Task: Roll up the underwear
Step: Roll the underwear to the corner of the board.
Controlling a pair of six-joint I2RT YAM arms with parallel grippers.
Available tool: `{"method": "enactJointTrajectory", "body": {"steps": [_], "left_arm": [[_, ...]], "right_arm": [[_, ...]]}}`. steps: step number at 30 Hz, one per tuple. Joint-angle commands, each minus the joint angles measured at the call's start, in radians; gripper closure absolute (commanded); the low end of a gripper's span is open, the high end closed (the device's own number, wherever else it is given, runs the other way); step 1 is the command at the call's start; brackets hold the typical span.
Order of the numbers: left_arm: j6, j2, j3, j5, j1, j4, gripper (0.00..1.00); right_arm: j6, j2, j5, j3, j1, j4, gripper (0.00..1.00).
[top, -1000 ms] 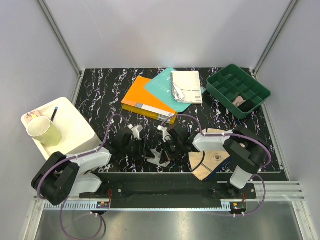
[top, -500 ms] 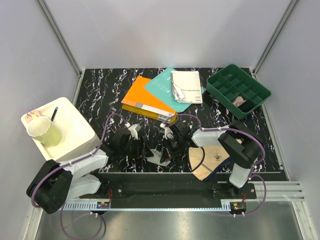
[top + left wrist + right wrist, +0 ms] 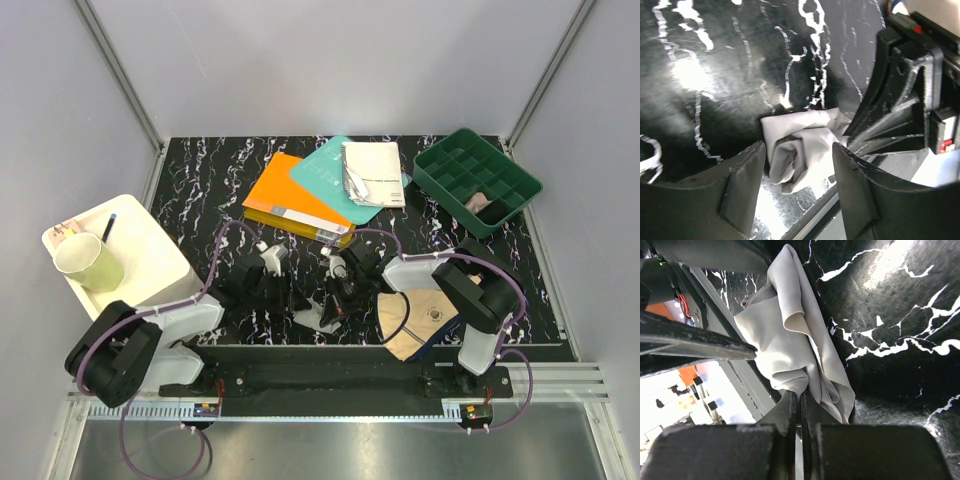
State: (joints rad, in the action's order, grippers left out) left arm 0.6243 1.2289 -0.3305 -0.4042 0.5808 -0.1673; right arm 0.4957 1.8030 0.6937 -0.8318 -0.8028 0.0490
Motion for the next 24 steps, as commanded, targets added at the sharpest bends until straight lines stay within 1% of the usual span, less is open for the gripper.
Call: {"method": "enactJointTrajectory", "body": {"steps": [1, 2, 5, 6, 7, 10, 11, 13, 14, 15, 17, 18, 20, 22, 24], "left_arm": [[-0.015, 0.027, 0.027, -0.096, 0.007, -0.142, 0.48], [-0.018, 0.027, 0.031, -0.1, 0.01, -0.147, 0.51], [-0.02, 0.032, 0.048, -0.114, 0.013, -0.161, 0.65], [-0.017, 0.034, 0.056, -0.119, 0.011, -0.164, 0.74], [-0.018, 0.035, 0.057, -0.119, 0.011, -0.166, 0.79], [-0.028, 0.05, 0.058, -0.119, 0.013, -0.164, 0.92], [-0.029, 0.063, 0.058, -0.12, 0.013, -0.164, 0.94], [-0.038, 0.075, 0.051, -0.145, 0.011, -0.175, 0.96], [-0.037, 0.083, 0.05, -0.15, 0.014, -0.182, 0.97], [-0.037, 0.086, 0.051, -0.166, 0.013, -0.193, 0.97], [-0.037, 0.095, 0.051, -0.179, 0.014, -0.212, 0.98], [-0.038, 0.098, 0.051, -0.188, 0.014, -0.215, 0.98], [-0.035, 0.106, 0.05, -0.203, 0.016, -0.235, 0.99], [-0.035, 0.106, 0.048, -0.209, 0.022, -0.239, 1.0], [-0.038, 0.107, 0.044, -0.209, 0.028, -0.239, 1.0]], "right_arm": [[-0.002, 0.032, -0.036, -0.003, 0.013, 0.046, 1.0], [-0.002, 0.032, -0.037, -0.003, 0.014, 0.046, 1.0], [0.006, 0.032, -0.037, -0.001, 0.019, 0.045, 1.0], [0.006, 0.03, -0.036, -0.001, 0.022, 0.046, 1.0], [0.006, 0.029, -0.036, -0.003, 0.024, 0.046, 1.0], [0.006, 0.012, -0.031, 0.0, 0.036, 0.049, 0.87], [0.004, 0.001, -0.031, 0.002, 0.04, 0.063, 0.71], [-0.025, -0.039, -0.036, 0.002, 0.056, 0.092, 0.58], [-0.04, -0.056, -0.051, -0.001, 0.072, 0.112, 0.54], [-0.057, -0.095, -0.06, -0.003, 0.082, 0.148, 0.48], [-0.109, -0.135, -0.082, -0.006, 0.103, 0.184, 0.43], [-0.127, -0.166, -0.086, -0.01, 0.108, 0.187, 0.38], [-0.173, -0.189, -0.115, -0.016, 0.114, 0.187, 0.32], [-0.219, -0.191, -0.126, -0.035, 0.114, 0.187, 0.25], [-0.25, -0.176, -0.119, -0.047, 0.114, 0.158, 0.22]]}}
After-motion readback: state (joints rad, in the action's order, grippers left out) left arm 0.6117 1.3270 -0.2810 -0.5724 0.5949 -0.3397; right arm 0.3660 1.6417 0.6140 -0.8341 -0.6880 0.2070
